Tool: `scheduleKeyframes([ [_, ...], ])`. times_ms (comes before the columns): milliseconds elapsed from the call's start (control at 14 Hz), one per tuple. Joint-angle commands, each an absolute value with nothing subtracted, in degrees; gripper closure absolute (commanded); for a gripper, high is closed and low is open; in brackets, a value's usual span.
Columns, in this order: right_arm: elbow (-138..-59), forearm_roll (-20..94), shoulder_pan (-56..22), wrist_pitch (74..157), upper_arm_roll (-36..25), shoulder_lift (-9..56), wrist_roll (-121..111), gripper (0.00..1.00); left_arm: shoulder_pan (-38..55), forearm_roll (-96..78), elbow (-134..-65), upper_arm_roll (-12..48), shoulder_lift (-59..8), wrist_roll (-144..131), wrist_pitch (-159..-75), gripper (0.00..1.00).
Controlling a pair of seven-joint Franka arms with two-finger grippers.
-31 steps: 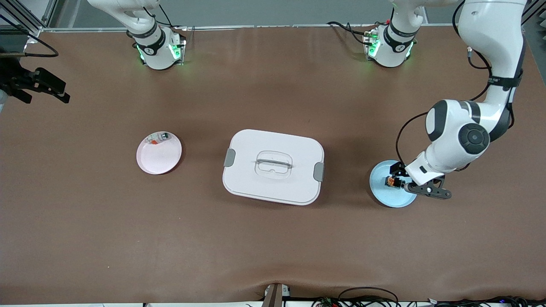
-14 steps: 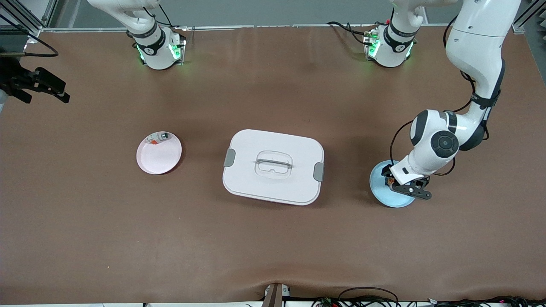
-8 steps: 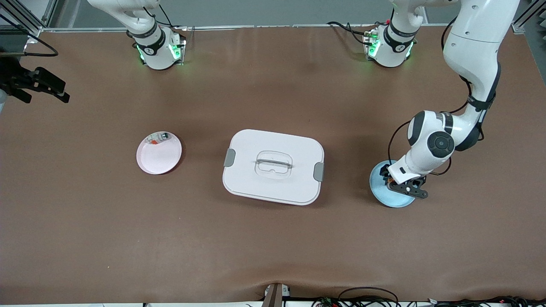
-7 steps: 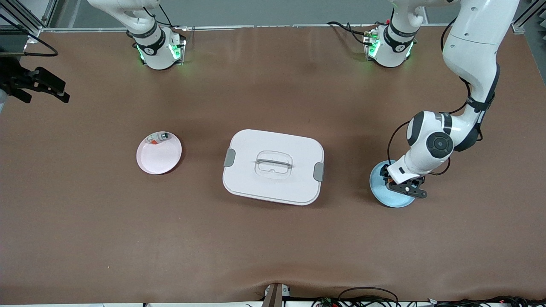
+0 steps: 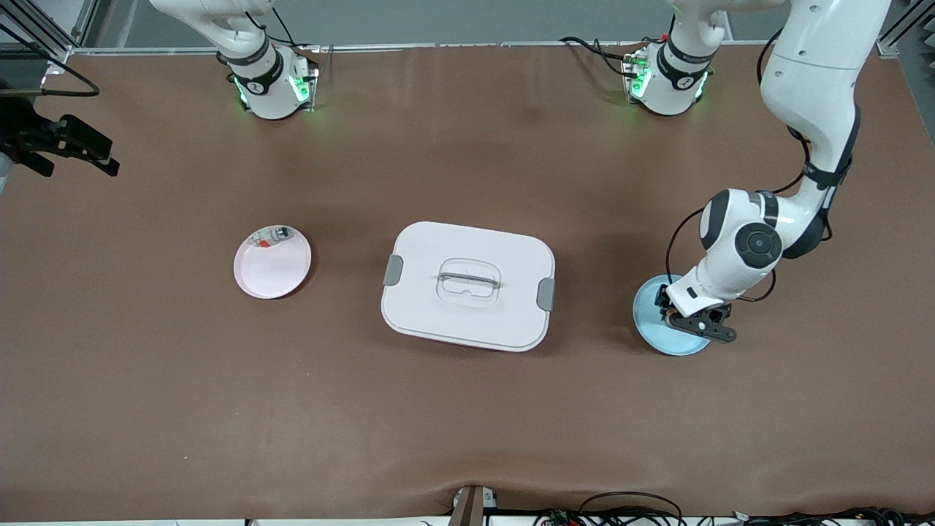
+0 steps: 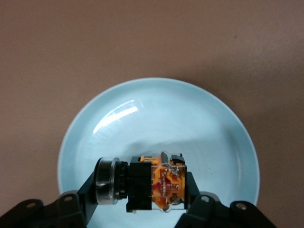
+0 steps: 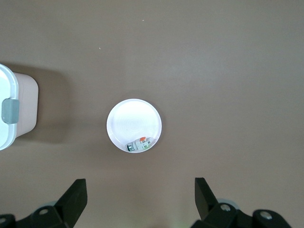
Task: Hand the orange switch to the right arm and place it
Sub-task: 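Lift the orange switch with the left gripper toward the table middle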
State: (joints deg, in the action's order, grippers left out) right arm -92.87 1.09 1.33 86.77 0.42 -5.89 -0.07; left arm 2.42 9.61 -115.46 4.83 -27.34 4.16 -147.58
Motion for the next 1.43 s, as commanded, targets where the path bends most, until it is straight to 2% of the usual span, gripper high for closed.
scheduleKeyframes([
  [0, -94.6, 0.9, 1.8, 87.1, 1.0, -7.6, 0.7, 0.00, 2.8, 11.1, -116.5, 5.4, -19.4, -1.1, -140.1, 1.00],
  [430, -92.4, 0.9, 1.9, 86.0, 0.9, -7.0, 0.4, 0.00, 3.1, 10.3, -111.5, 8.8, -12.7, -8.4, -126.8, 1.00],
  [788, -91.8, 1.2, 4.3, 83.6, 0.9, -6.2, 0.8, 0.00, 3.2, 8.7, -97.9, 17.3, -13.2, -20.4, -108.1, 1.00],
  [1361, -91.8, 1.5, 6.4, 83.9, 0.9, -5.4, -0.1, 0.00, 3.5, -1.9, -88.6, 25.3, -13.5, -37.7, -100.6, 1.00],
])
